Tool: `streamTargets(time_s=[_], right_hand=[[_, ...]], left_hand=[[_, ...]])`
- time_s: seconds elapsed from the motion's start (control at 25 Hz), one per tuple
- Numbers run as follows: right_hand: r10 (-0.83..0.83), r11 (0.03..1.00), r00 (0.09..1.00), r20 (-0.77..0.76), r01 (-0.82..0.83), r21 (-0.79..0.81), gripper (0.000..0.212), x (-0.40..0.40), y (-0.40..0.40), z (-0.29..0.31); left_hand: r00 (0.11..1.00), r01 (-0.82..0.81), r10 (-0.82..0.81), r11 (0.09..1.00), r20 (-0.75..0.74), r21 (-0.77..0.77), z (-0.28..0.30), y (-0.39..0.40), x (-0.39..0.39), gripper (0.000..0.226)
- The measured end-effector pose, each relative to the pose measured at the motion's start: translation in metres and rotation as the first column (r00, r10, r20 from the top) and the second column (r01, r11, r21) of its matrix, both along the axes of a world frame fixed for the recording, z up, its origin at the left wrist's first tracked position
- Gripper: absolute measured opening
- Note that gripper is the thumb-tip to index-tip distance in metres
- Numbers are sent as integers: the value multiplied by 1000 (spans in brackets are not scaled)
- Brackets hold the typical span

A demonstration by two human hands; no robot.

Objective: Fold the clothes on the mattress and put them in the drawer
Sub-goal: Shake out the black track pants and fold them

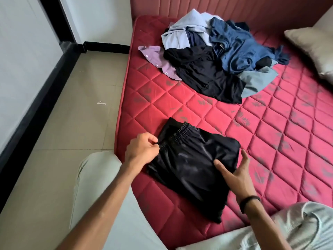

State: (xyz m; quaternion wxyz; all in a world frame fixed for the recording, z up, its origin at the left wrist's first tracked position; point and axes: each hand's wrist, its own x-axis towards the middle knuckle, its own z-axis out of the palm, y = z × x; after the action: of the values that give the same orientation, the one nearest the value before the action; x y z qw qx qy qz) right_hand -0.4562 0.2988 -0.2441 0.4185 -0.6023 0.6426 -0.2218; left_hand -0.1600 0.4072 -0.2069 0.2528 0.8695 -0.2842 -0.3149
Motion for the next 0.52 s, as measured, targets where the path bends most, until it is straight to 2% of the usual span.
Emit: streamTargets(time_s=[0.08,0.16,0.2,0.28,0.36,0.44,0.52], right_hand=[[23,999,997,76,-19,-49,84,-10,-1,1],[96,978,991,-95,-112,-174,75,-6,-31,13],[148,957,965,-214,-194,-214,72,-1,-50,15],[289,913,865,-410,-379,-155,61,14,-81,24],[341,911,812,-474,-410,-49,54,19,-91,28],[288,946,852,-438,-323,-6,59,7,-74,28],[219,972,904,-366,-235,1,69,-10,-34,25]], left_hand=[[992,76,-89,987,92,140,6,2,-3,43],[980,135,-160,971,116,197,1,14,-27,68],[978,150,-173,971,114,186,-4,23,-42,71],[989,111,-117,991,86,76,-15,30,-58,59],[997,36,-35,999,64,-24,-20,22,-47,49],[992,45,-29,991,121,-127,-21,1,-26,42],[964,129,-59,956,259,-263,-11,-36,-6,37]])
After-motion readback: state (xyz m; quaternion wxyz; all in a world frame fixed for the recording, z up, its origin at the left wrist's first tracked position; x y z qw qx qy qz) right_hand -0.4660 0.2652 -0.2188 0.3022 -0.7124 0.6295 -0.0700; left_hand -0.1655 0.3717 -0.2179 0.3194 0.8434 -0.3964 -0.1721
